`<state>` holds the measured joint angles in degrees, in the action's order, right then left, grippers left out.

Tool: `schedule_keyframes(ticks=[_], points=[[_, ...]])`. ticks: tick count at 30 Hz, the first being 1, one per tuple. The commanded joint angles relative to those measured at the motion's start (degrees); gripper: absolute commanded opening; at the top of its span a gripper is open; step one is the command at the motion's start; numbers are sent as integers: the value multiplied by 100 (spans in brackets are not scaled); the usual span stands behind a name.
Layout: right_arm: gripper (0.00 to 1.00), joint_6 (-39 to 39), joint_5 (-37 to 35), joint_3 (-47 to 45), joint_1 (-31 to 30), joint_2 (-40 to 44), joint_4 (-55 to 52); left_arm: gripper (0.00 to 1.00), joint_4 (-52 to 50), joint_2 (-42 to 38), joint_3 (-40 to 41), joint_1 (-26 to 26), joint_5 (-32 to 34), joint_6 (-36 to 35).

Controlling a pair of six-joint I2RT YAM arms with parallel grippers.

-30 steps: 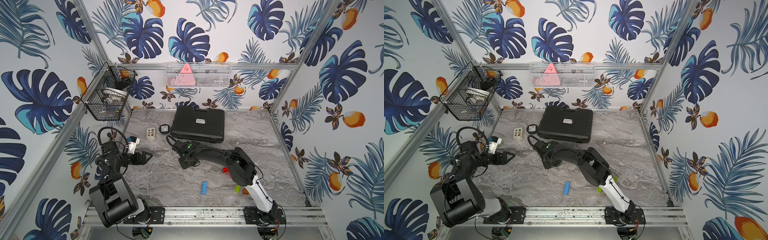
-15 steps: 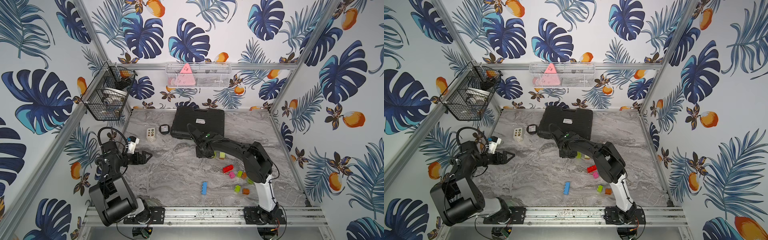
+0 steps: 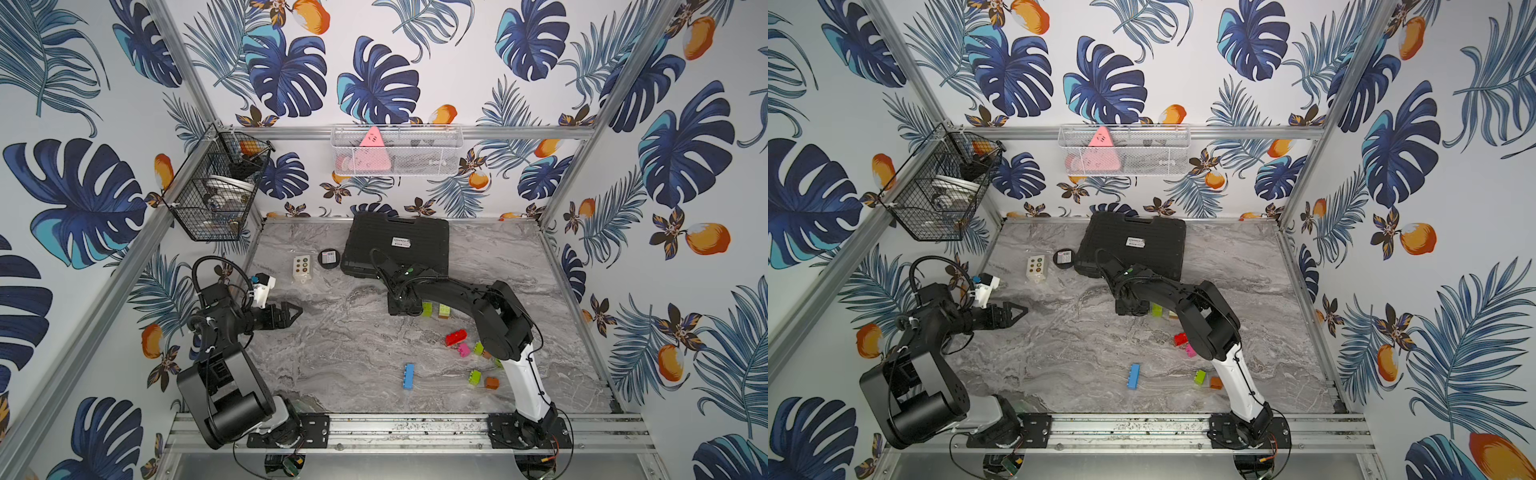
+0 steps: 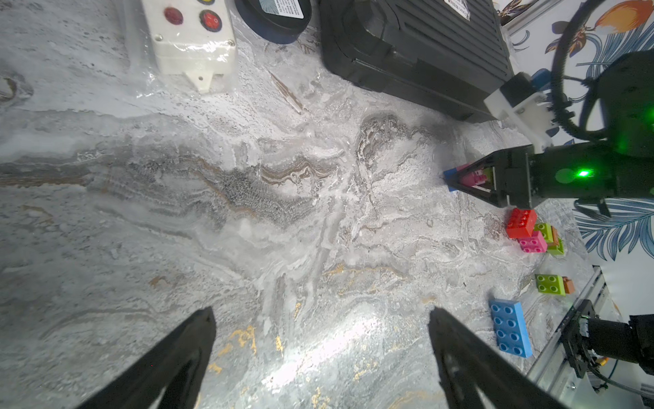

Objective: Assemble the letter h with lego
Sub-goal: Assemble the lego brick with the lego brick, then pick up the lego brick from the center of the board.

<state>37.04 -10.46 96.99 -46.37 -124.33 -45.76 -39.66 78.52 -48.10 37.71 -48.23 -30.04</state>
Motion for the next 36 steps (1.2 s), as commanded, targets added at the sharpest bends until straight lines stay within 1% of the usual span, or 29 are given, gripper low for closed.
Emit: schedule_keyframes(ticks=[1,3,5,11,14,15,19,22,25,28,31,33,36], points=[[52,24,-55,-102,-7,481,-62,99,47,-11,-27,13,-41,57],[53,-31,-53,-246,-12,799,-123,99,81,-27,-16,8,-20,86],[54,-92,-25,-537,-29,1293,-144,99,69,-23,-18,8,-27,67],[54,-86,144,-1764,-149,2526,-400,99,116,-125,30,12,-24,81],[54,-79,456,-2329,-351,2964,-437,99,134,-165,45,10,-9,84],[54,-11,476,-2450,-535,3038,-448,99,143,-194,54,8,15,95],[54,671,666,-2658,-1359,2900,-340,99,248,-280,96,8,66,138],[55,1188,737,-2625,-1759,2519,-165,99,231,-276,90,13,12,113],[56,1560,560,-2557,-2014,2146,-142,99,240,-277,99,8,31,137],[57,1885,167,-2483,-2262,1869,-391,99,246,-284,99,8,32,130],[56,2016,243,-2537,-2301,1712,-329,99,270,-320,121,10,32,139],[53,2052,315,-2667,-2325,1717,-113,99,238,-290,102,14,23,126],[43,2090,396,-2808,-2311,1725,116,99,213,-297,99,8,-7,101]])
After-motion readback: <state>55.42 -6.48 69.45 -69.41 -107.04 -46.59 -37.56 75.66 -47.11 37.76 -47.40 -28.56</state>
